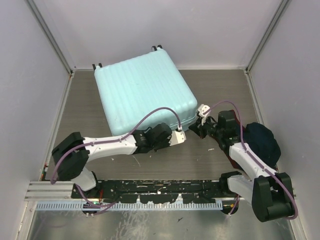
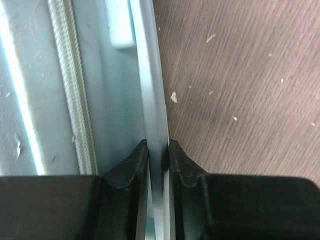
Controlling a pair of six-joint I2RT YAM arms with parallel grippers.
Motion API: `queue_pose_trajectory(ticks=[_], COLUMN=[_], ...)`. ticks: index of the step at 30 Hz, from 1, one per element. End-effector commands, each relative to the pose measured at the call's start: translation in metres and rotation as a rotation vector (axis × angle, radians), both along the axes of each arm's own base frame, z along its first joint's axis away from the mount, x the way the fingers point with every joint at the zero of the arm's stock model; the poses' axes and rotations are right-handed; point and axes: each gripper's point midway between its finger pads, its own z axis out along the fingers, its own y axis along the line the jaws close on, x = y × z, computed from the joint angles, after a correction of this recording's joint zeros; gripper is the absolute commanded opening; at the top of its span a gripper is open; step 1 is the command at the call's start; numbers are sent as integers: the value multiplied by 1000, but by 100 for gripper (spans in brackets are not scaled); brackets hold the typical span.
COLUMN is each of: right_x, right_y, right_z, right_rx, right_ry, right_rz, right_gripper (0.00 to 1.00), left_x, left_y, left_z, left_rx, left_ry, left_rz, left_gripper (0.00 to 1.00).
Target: Pack the luggage
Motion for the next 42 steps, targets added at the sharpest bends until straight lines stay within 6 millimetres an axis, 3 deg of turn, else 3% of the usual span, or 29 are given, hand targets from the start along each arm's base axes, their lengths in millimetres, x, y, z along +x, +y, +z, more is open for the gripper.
queue_pose_trajectory(ticks=[1,9,10,13,17,21,28,35,38,42], right_x=[-1,0,1,2,0,-6,-23,-54,-57,-46], right_y=[9,7,7,4,-1,-10,-30,-39,-43,-46], right_z=[11,13,13,13,12,11,22,26,26,30], right_rx=[32,29,29,11,-39,-67,-108,-167,-188,-188], right_ry=[-18,-25,-26,-38,-69,-74,-92,-89,-98,-97], right_rz=[-7,-19,-26,-28,-9,-10,-7,46,46,30], right_gripper=[1,1,1,1,1,1,1,1,1,1], left_x=[25,37,38,33,14,-13,-38,-73,-87,-95], left_y=[-30,-59,-60,-54,-32,-8,43,92,112,119], left_z=[-6,-7,-8,-14,-27,-38,-55,-67,-76,-73], left_rx=[-6,-23,-23,3,70,117,226,295,338,338], left_ry=[-70,-128,-127,-114,-93,-36,36,77,80,67], left_rz=[20,45,47,26,-85,-207,-319,-539,-637,-696], left_gripper=[21,42,41,21,0,0,0,0,0,0])
